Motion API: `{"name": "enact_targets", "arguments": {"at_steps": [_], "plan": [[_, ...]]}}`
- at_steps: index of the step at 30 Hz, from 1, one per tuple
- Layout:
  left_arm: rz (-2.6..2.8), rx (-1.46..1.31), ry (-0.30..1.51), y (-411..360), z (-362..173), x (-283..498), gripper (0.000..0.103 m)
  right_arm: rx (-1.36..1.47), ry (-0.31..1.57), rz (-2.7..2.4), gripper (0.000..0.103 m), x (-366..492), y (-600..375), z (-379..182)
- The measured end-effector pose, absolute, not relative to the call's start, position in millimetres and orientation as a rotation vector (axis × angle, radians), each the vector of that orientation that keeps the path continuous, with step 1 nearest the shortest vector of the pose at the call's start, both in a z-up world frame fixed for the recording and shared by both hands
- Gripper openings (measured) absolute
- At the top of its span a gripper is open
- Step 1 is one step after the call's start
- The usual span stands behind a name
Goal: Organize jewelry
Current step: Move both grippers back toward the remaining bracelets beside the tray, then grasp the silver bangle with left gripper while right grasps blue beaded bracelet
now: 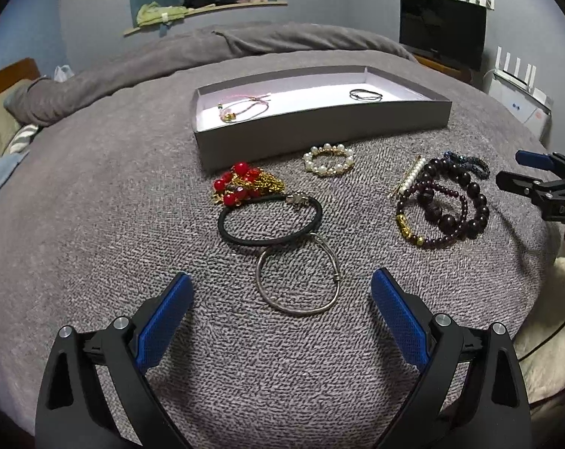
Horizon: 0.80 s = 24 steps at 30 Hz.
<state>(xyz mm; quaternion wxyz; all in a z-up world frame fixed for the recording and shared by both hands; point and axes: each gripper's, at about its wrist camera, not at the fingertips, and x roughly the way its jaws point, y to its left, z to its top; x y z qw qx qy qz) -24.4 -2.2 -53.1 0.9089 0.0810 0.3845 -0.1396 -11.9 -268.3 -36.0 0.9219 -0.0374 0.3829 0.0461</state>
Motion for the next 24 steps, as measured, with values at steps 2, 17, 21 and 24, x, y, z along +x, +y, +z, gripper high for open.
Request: {"name": "enact_targets", "arguments": {"at_steps": [2,17,21,24], "plan": [[-0.29,0.156,0.797,-2.0,-53.1,-23.9,0.096,-0.08,0.796,0.082,0.097,-6.8,-269.2,-36.8],[-0.308,0.141,0.788,-2.2,-52.3,-27.4,0.074,-0.017,0.812,0.104,0.047,3.6,-273.2,-37.7],[-0.315,0.152,0.794,-2.8,-54.7,-26.6,0.062,-0.008,0.822,0.105,0.042,4.4,-274.8,-38.1],[-0.321,0.162,0.793,-5.0,-55.8,-26.2,0.056,-0.003,0.827,0.108,0.04,4.6,-274.5,-39.1]]}}
